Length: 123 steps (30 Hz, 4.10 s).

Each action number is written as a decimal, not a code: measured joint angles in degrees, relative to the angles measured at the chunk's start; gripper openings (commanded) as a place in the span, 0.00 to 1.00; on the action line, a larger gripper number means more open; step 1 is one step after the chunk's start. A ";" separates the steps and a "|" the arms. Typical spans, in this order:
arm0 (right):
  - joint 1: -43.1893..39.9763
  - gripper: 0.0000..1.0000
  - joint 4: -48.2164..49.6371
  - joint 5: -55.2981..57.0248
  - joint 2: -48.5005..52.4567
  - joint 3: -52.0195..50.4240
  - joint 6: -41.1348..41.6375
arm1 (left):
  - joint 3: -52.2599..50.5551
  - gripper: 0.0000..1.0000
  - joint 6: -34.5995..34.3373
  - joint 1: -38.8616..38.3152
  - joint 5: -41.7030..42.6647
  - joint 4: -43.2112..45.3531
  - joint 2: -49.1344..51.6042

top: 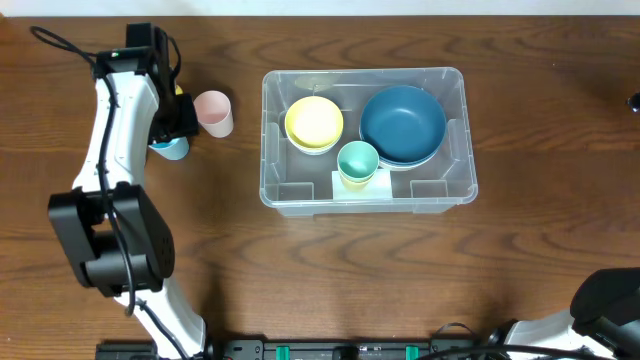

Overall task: Pack container
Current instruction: 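Move the left gripper back left to the light blue cup, then grasp the light blue cup rim with the left gripper and lift, then carry the blue cup into the container and stack it on the green cup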

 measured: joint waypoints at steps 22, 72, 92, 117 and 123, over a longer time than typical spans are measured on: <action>0.00 0.99 0.00 0.00 0.00 0.00 0.00 | -0.02 0.35 6.82 0.00 0.00 4.15 3.30; 0.00 0.99 0.00 0.00 0.00 0.00 0.00 | -0.52 0.06 3.80 -21.27 16.17 1.05 -30.27; 0.00 0.99 0.00 0.02 0.00 0.00 0.00 | -0.52 0.06 3.80 -45.38 14.99 6.27 -14.78; 0.00 0.99 0.00 0.00 0.00 0.00 0.02 | -0.52 0.06 3.80 -46.07 9.77 4.87 -10.84; 0.00 0.99 0.00 0.00 0.00 0.00 0.00 | -0.52 0.13 3.98 -46.07 9.29 4.90 -10.84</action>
